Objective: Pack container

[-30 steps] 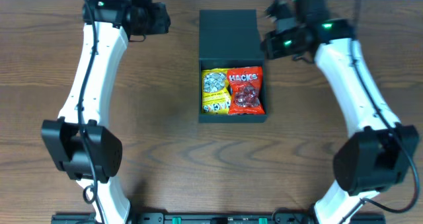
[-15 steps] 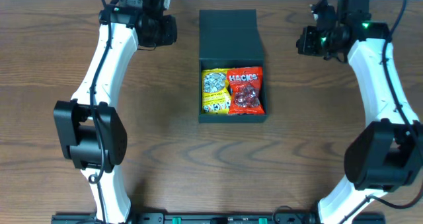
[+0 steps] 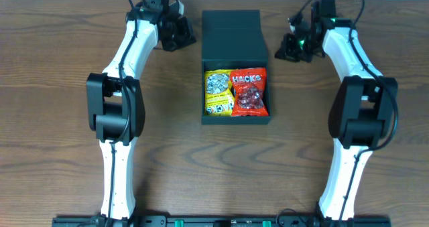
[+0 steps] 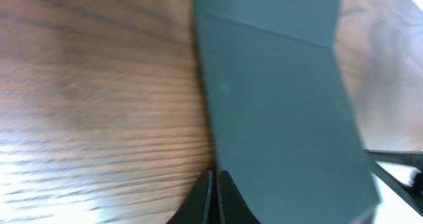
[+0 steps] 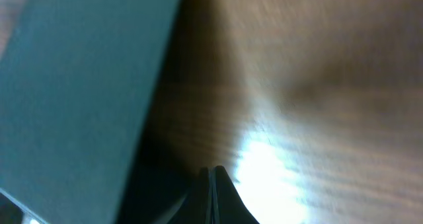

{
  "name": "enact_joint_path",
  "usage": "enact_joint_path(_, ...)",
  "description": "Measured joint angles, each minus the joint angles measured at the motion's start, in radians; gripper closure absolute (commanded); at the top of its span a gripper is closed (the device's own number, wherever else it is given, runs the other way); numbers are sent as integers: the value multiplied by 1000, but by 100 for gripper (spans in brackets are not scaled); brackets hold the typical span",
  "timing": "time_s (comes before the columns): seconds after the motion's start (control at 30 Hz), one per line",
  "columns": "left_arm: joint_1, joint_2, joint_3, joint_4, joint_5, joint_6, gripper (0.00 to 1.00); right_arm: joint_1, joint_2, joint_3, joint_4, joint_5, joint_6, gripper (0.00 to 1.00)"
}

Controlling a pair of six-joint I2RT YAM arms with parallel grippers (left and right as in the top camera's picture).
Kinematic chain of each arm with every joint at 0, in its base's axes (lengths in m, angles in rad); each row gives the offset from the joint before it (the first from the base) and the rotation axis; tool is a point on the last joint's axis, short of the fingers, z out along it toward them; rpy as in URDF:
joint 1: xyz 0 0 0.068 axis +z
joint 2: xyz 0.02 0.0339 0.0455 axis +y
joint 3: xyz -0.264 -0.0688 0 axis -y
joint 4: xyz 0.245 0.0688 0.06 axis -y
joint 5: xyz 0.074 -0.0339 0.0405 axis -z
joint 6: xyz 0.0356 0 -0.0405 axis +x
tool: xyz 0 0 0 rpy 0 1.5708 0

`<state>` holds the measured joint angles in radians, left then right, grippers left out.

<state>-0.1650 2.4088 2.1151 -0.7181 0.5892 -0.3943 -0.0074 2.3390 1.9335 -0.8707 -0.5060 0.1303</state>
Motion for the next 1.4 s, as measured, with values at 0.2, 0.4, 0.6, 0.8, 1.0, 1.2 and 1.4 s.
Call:
enact_joint_path(0.2, 0, 63, 49, -16, 74, -28, 95, 3, 22, 64, 2, -35, 0, 98)
enact_joint_path(0.4, 0, 85, 49, -110, 66, -44, 94, 11, 53, 64, 7, -87, 0, 99)
enact_joint_path(0.6, -1, 85, 49, -145, 14, -43, 94, 16, 75, 64, 6, -108, 0, 98)
enact_joint_path(0.8, -1, 85, 49, -118, 5, -43, 95, 33, 75, 64, 30, -114, 0, 99)
enact_joint_path(1.0, -13, 94, 49, -106, 20, -46, 94, 48, 76, 64, 50, -113, 5, 98)
enact_joint_path(1.2, -23, 150, 49, -90, 74, -58, 94, 49, 76, 64, 35, -112, 12, 99)
enact_joint_path(1.4, -24, 157, 49, -60, 93, -59, 94, 48, 76, 64, 34, -124, 15, 99)
